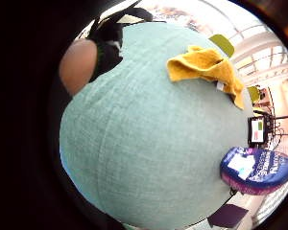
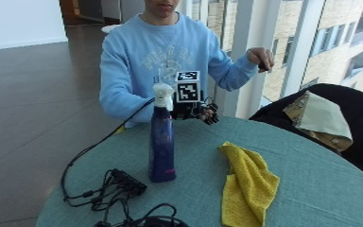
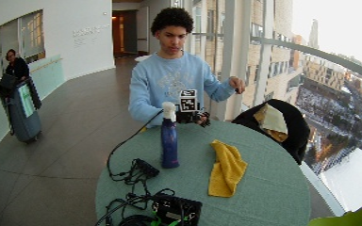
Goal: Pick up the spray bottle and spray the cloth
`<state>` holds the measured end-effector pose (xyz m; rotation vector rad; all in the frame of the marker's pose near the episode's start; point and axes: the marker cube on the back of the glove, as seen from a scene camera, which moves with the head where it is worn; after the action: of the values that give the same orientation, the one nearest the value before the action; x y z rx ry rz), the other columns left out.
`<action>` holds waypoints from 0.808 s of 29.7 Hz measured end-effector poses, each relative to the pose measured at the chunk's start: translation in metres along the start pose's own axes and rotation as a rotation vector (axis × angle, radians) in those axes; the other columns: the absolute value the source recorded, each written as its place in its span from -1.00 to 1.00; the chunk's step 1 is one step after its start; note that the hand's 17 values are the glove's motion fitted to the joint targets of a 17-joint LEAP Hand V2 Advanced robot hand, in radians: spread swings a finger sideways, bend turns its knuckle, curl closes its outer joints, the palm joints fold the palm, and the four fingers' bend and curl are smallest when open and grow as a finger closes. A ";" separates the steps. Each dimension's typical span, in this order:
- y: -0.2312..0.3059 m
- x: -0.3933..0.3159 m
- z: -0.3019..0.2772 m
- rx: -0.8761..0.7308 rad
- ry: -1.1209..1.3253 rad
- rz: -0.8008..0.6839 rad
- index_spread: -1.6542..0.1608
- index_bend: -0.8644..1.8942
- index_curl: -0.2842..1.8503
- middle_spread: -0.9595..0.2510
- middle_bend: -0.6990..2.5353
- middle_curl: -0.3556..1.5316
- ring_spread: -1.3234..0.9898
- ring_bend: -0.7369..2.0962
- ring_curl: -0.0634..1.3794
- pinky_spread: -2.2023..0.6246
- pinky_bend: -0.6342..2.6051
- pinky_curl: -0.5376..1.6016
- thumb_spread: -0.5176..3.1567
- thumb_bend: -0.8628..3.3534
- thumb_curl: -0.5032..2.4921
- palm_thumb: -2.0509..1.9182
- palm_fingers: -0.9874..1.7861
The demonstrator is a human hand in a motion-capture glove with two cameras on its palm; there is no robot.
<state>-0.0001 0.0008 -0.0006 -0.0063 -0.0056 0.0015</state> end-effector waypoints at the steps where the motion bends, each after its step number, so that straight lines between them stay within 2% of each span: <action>1: 0.000 0.000 0.000 -0.001 -0.001 0.000 0.59 -0.24 -0.68 0.50 -0.34 -0.52 0.12 -0.22 -0.78 0.63 -0.43 -0.44 -0.50 -0.45 -0.60 0.27 0.27; 10: 0.004 -0.003 -0.001 -0.015 -0.003 0.002 0.43 -0.26 -0.56 0.45 -0.33 -0.40 0.10 -0.21 -0.60 0.68 -0.44 -0.32 -0.25 -0.44 -0.56 0.31 0.23; 24: 0.013 0.007 -0.006 -0.030 0.007 0.051 0.39 -0.27 -0.51 0.43 -0.35 -0.31 0.10 -0.22 -0.54 0.70 -0.47 -0.27 -0.13 -0.48 -0.52 0.34 0.23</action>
<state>0.0066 0.0135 -0.0062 -0.0362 0.0014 0.0523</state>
